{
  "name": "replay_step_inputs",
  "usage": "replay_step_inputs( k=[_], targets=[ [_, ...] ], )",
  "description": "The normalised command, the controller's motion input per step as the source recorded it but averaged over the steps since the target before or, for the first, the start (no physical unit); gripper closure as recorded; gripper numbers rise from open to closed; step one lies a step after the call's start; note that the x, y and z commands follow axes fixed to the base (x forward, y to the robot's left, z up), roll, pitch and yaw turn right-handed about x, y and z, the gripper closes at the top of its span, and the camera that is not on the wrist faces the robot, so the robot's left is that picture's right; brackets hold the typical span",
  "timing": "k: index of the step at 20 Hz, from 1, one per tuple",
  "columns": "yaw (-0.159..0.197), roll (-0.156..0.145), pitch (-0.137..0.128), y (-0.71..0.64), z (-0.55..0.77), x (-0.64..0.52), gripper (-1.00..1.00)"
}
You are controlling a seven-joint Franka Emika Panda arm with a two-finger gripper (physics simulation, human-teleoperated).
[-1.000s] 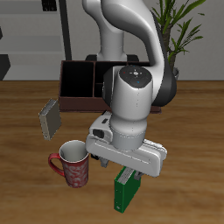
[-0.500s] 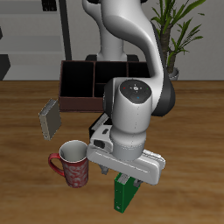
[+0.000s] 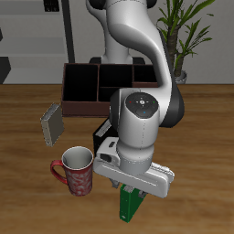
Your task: Place the green book into the back desk caddy's front compartment
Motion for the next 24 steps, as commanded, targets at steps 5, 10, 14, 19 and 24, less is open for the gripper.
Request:
replay_step_inputs(
  k=[5, 10, 14, 19, 24],
  targets=[
    [0.04, 0.008, -0.008, -0.04, 0.09, -0.11, 1.0],
    [0.093, 0.014, -0.052, -0.01, 0.48, -0.25, 1.0],
    [0.092, 0.055, -0.113, 0.14, 0.9, -0.51, 1.0],
    [0.129, 0.083, -0.081, 0.34, 0.78, -0.62, 1.0],
    [0.18, 0.129, -0.057, 0.53, 0.64, -0.73, 1.0]
  ],
)
